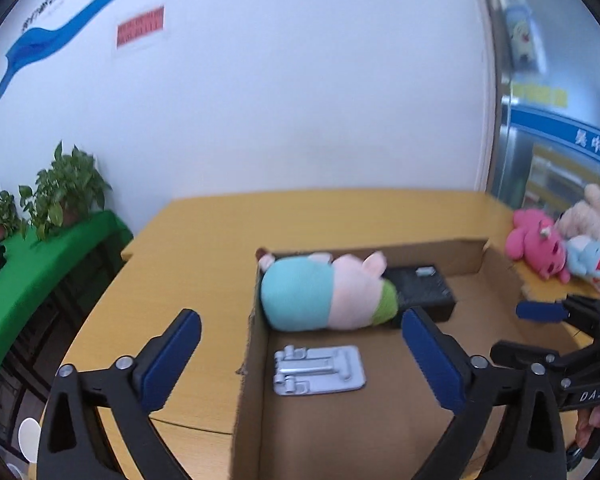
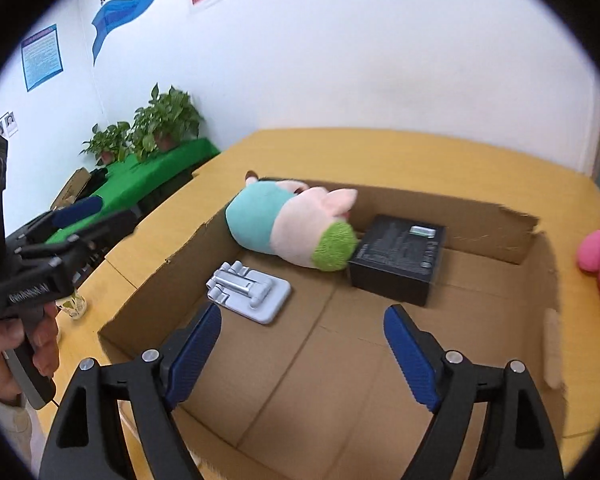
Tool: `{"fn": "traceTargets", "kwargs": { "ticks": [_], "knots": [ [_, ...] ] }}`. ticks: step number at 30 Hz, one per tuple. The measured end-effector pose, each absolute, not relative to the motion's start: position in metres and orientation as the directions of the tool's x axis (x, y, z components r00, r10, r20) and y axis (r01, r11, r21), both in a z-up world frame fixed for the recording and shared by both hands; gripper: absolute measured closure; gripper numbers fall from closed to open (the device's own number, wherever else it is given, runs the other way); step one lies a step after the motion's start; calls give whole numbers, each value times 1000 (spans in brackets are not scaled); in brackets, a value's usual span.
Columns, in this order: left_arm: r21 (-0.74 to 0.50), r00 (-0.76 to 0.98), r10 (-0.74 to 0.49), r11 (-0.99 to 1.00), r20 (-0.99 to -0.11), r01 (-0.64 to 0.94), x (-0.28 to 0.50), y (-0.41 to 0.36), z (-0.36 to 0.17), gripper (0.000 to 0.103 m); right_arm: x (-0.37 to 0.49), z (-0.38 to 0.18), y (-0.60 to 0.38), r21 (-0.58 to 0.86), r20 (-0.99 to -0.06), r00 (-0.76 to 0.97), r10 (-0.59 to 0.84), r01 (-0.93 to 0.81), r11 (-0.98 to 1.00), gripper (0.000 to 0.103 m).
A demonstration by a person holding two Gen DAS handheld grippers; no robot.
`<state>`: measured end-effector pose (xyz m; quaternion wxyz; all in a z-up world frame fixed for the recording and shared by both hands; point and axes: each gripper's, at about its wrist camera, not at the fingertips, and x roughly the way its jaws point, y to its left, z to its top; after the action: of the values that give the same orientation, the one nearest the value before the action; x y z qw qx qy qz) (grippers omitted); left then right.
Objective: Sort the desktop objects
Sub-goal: 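Open the left gripper to release the phone stand and withdraw, then move the left gripper down to the black sunglasses on the table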
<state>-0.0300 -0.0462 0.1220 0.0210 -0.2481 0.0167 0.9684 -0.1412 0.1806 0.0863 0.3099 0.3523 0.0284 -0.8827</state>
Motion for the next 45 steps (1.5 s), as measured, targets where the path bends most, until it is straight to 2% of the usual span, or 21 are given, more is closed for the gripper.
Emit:
{"fn": "traceTargets", "kwargs": {
  "ticks": [4, 8, 12, 17, 19, 23, 28, 31, 38, 41, 45],
  "knots": [
    [-12, -892, 98, -995, -441, -104, -12, -26, 138, 1, -111, 96, 215, 165, -607, -597, -525, 551, -818, 19],
    [-53, -835, 228, -971, -501, -233, 0, -2, 129, 1, -85, 89, 255, 225, -609, -555, -566, 563, -795, 19],
    [-113, -752, 338, -935, -566, -336, 15, 18, 104, 1, -53, 54, 322, 247, -670, -494, -554, 556, -794, 19],
    [-154, -665, 401, -904, -630, -400, 34, 44, 75, 1, -31, -3, 374, 288, -788, -348, -508, 521, -803, 19],
    [-166, -638, 408, -899, -653, -405, 39, 52, 65, 1, -23, -15, 373, 326, -788, -301, -537, 535, -779, 19],
    [-204, -603, 426, -892, -675, -402, 50, 59, 52, 1, -6, -30, 359, 314, -815, -254, -521, 563, -765, 19],
    [-226, -574, 433, -890, -695, -397, 57, 58, 44, 1, 24, -33, 333, 356, -800, -207, -563, 591, -723, 19],
    [-278, -539, 471, -872, -698, -403, 57, 58, 39, 1, 46, -33, 315, 276, -825, -232, -515, 631, -725, 19],
    [-408, -400, 594, -789, -698, -459, 53, 84, 15, 2, 70, -38, 308, 163, -842, -350, -409, 558, -813, 19],
    [-448, -333, 630, -754, -702, -481, 48, 103, 6, 5, 68, -39, 303, 158, -829, -384, -407, 538, -828, 23],
    [-485, -275, 678, -700, -682, -525, 45, 124, 2, 8, 60, -40, 298, 147, -817, -411, -405, 531, -834, 39]
  ]
}}
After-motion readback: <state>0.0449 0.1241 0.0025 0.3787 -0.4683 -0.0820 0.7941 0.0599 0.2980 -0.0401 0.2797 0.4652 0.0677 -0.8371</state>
